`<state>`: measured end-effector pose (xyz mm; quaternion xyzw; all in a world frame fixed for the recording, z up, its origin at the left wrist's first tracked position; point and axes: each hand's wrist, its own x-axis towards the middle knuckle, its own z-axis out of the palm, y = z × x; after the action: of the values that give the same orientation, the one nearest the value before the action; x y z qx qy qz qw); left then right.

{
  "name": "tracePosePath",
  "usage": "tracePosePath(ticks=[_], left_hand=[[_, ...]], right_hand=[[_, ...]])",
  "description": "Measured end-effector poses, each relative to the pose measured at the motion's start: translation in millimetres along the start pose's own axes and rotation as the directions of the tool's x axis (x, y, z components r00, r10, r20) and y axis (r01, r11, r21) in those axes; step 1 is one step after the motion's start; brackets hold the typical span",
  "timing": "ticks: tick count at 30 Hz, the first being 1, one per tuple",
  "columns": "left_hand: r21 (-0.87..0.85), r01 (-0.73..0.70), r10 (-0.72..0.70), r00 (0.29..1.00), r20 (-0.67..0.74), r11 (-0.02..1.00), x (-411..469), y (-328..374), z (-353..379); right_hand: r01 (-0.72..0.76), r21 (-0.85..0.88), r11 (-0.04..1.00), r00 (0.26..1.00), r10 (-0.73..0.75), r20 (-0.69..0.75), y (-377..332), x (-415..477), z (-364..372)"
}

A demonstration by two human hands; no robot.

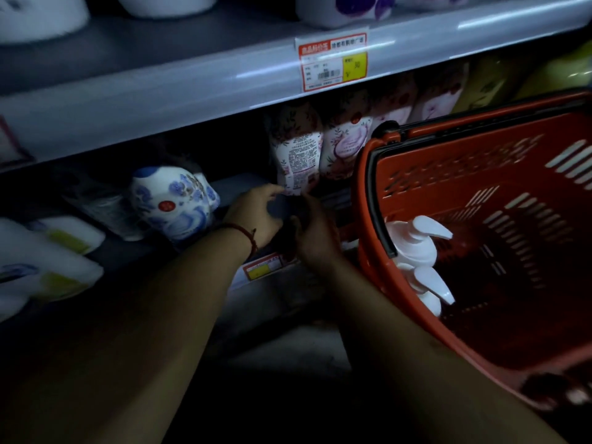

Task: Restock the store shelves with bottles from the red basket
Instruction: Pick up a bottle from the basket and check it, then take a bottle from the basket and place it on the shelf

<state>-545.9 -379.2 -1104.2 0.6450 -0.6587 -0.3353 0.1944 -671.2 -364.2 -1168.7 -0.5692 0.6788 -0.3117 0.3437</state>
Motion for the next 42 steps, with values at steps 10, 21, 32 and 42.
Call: tracePosePath(ticks=[10,21,32,42], left_hand=[[0.445,-0.18,0.123,0.981,0.153,0.878,-106.3,46.2,-74.7],[0.512,-0.348,0.263,0.936,0.233,0.786,-148.9,121.0,-110.6],[0.379,-0.562,0.42,0.817,0.396,0.735,-97.2,179.8,-6.5],[0.487,-0.558,0.243,0.787,0.567,0.671,-42.5,179.1,42.5]], right_hand=[[0.313,-0.209,0.927,0.942,-0.275,0.192,-82.2,-92.3,-80.5],[0.448,-0.575,0.684,0.89,-0.278,0.363,-130.0,-136.9,-229.8],[0.205,-0.624,0.754,0.952,-0.005,0.307,-51.6,-102.8,-270.9],[0.16,-0.676,0.719,0.94,0.099,0.328,-2.3,-53.7,-234.2]])
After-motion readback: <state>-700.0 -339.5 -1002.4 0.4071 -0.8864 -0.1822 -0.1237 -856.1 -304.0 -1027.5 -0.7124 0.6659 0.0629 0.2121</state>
